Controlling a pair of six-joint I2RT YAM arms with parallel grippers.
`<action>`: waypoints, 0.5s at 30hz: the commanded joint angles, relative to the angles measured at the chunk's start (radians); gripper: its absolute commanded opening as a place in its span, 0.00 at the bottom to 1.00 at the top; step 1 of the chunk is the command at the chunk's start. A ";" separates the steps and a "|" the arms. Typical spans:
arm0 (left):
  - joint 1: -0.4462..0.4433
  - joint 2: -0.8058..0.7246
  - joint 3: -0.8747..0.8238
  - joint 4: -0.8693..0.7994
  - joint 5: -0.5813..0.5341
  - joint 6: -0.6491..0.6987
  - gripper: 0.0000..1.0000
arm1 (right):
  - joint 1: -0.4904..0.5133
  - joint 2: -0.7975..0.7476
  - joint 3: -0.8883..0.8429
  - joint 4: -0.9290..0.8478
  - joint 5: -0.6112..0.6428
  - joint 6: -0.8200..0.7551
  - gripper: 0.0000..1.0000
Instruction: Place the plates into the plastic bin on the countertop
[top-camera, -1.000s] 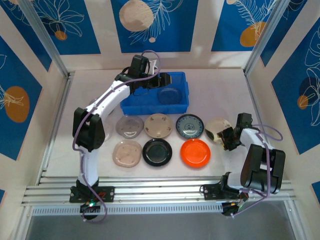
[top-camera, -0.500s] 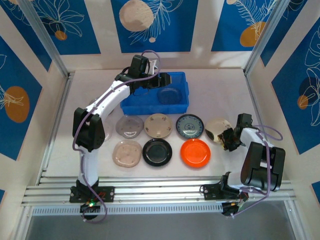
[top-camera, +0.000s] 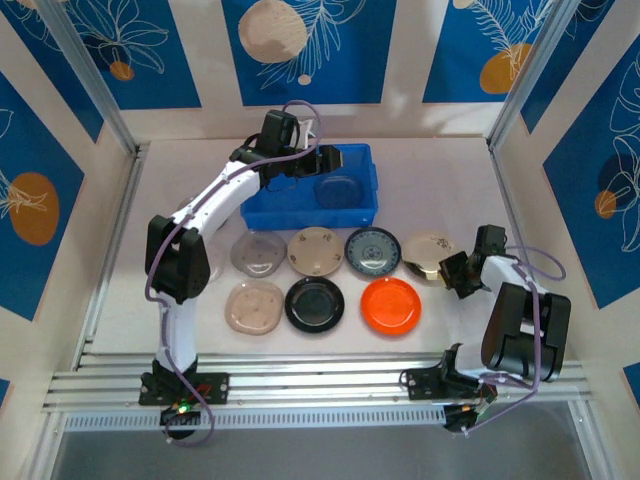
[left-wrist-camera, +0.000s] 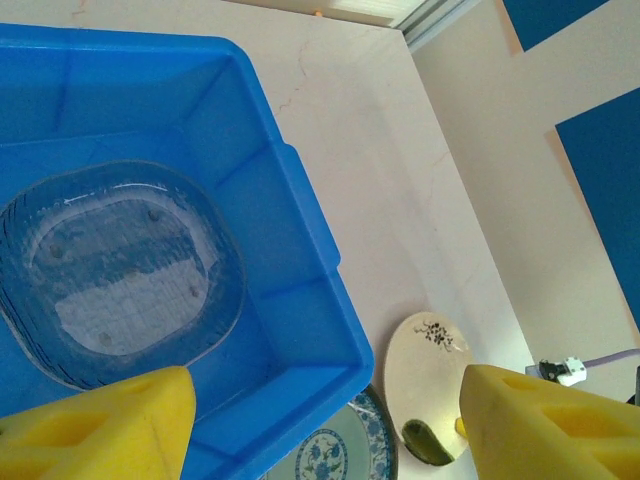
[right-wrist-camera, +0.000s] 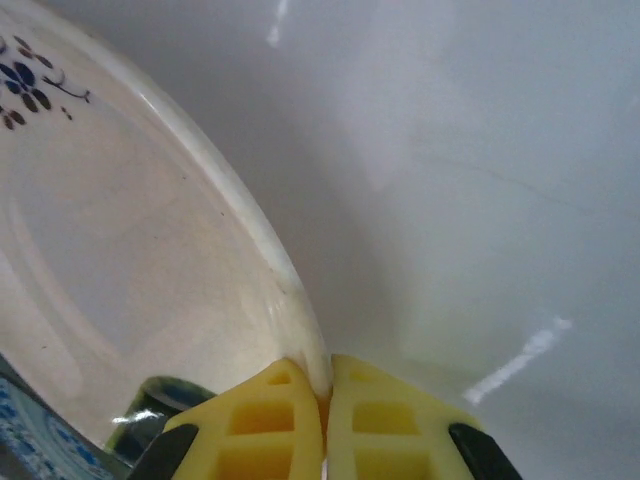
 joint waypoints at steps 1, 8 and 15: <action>0.003 0.009 -0.011 -0.003 -0.005 0.016 0.71 | -0.007 0.000 -0.022 0.007 0.036 -0.014 0.00; 0.003 -0.001 -0.018 -0.002 -0.003 0.019 0.71 | -0.063 -0.144 0.010 -0.069 0.074 -0.026 0.00; 0.001 -0.054 -0.088 0.023 0.011 0.020 0.70 | -0.066 -0.350 0.121 -0.170 0.118 -0.040 0.00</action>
